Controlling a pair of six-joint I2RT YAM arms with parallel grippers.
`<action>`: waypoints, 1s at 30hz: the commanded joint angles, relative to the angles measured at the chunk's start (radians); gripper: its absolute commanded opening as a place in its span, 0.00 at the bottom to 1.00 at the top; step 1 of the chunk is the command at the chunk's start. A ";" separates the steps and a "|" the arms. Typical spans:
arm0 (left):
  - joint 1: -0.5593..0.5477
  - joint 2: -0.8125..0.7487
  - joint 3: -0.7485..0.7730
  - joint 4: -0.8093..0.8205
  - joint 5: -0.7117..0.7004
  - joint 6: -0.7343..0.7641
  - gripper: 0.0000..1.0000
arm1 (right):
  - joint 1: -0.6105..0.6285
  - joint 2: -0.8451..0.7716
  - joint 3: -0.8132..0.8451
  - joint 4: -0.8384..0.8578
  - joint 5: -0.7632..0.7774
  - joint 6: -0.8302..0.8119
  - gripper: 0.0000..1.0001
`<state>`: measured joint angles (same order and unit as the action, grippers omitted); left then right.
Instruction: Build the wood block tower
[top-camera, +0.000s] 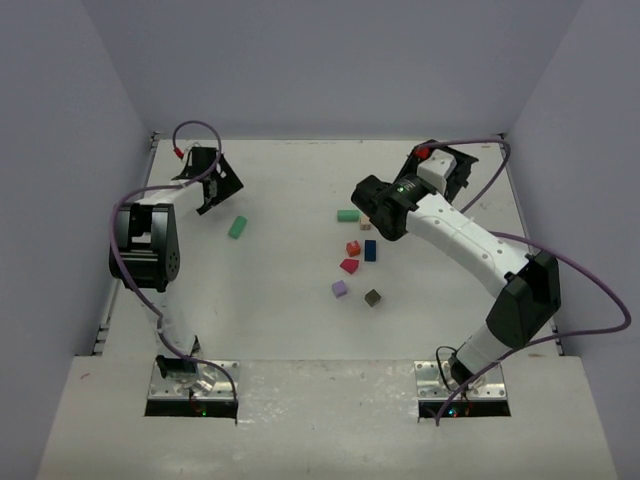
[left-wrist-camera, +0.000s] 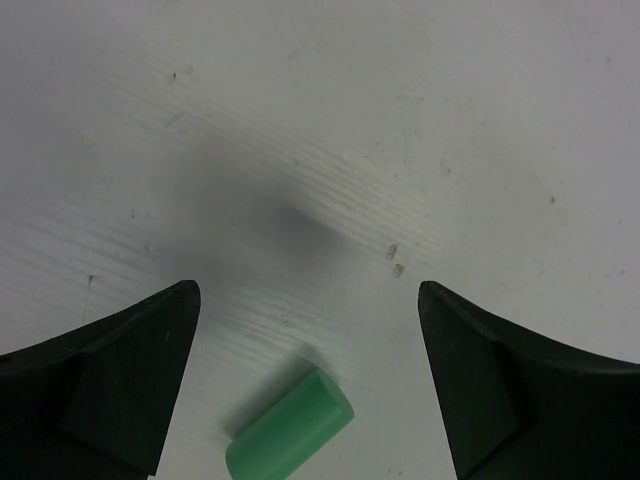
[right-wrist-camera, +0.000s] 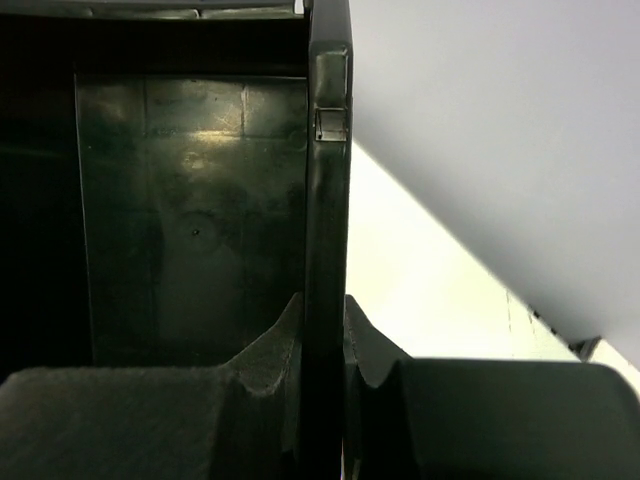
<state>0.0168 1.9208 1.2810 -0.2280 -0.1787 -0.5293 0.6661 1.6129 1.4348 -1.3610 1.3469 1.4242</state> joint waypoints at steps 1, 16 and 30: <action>0.010 -0.013 0.025 -0.053 -0.007 -0.011 0.77 | -0.035 0.029 0.019 0.138 -0.136 -0.078 0.00; 0.011 0.044 -0.013 -0.119 -0.001 -0.046 0.56 | -0.208 -0.249 -0.376 1.145 -0.926 -0.705 0.00; 0.009 -0.002 -0.092 -0.077 0.031 -0.034 0.56 | -0.654 0.061 -0.200 1.138 -0.959 -0.803 0.00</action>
<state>0.0196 1.9479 1.2296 -0.2855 -0.1722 -0.5579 0.0787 1.5578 1.1218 -0.2768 0.3748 0.6817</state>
